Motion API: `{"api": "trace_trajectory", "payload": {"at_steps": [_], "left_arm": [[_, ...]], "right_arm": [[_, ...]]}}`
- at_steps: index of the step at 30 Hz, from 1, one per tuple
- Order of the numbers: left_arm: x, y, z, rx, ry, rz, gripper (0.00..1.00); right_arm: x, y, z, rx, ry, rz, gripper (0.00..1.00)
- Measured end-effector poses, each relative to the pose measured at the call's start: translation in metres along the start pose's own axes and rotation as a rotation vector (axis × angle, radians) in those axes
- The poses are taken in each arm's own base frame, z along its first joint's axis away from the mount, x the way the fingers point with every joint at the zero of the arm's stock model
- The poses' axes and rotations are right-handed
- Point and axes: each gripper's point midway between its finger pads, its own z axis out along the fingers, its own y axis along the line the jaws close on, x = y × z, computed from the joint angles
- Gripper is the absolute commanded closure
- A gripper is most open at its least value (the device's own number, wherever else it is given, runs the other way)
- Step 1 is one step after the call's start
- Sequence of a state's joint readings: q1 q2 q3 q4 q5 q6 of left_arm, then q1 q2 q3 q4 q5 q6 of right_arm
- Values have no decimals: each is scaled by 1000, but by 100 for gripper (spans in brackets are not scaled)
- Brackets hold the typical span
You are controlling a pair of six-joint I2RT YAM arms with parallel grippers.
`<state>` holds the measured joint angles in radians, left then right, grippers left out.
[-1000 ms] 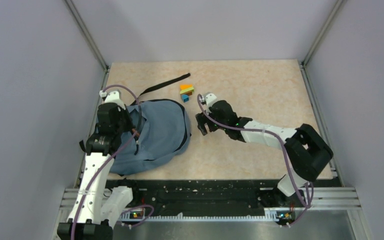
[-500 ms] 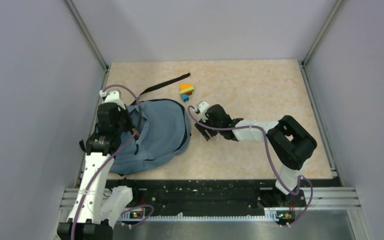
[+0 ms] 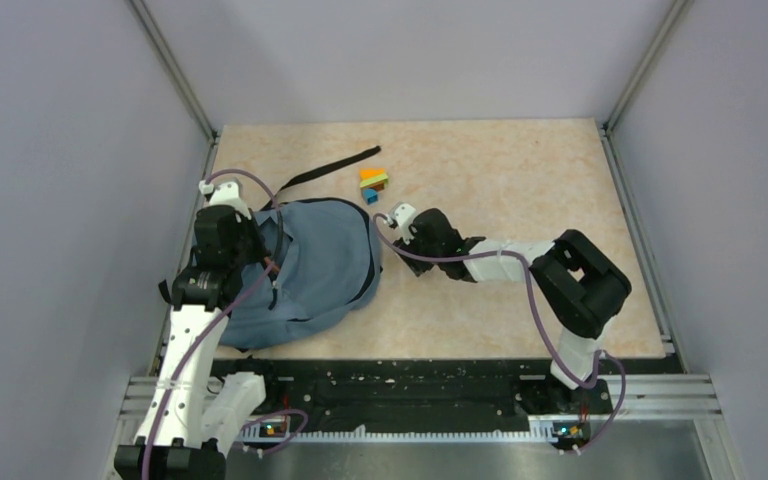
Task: Pack the student bag
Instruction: Pick up the stationery from the center of the board.
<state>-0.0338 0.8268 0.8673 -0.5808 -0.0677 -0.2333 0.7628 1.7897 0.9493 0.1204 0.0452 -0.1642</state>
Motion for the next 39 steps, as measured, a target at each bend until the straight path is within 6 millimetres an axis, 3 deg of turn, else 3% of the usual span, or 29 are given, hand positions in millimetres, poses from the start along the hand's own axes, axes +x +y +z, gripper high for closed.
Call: {"api": "trace_trajectory", "payload": {"at_steps": [10,17,25,28,31,35,39], "left_arm": [[0,0,0,0,0,0,100],[0,0,0,0,0,0,100],[0,0,0,0,0,0,100],[0,0,0,0,0,0,100],[0,0,0,1,0,0,100],[0,-1,0,3,1,0,100],[0,-1,0,4,1,0,100]], "right_arm": [[3,9,-1,-52,9,2,72],[2,11,-1,-58,6,7,100],[-2,15,-11,-64,9,12,100],[-16,17,-26,-59,-20,18,100],[-43,28,-52,-63,-90,2,100],[-80,63,-86,-125,-208,-32,100],[-105,102,-108,-216,-288,-76,100]]}}
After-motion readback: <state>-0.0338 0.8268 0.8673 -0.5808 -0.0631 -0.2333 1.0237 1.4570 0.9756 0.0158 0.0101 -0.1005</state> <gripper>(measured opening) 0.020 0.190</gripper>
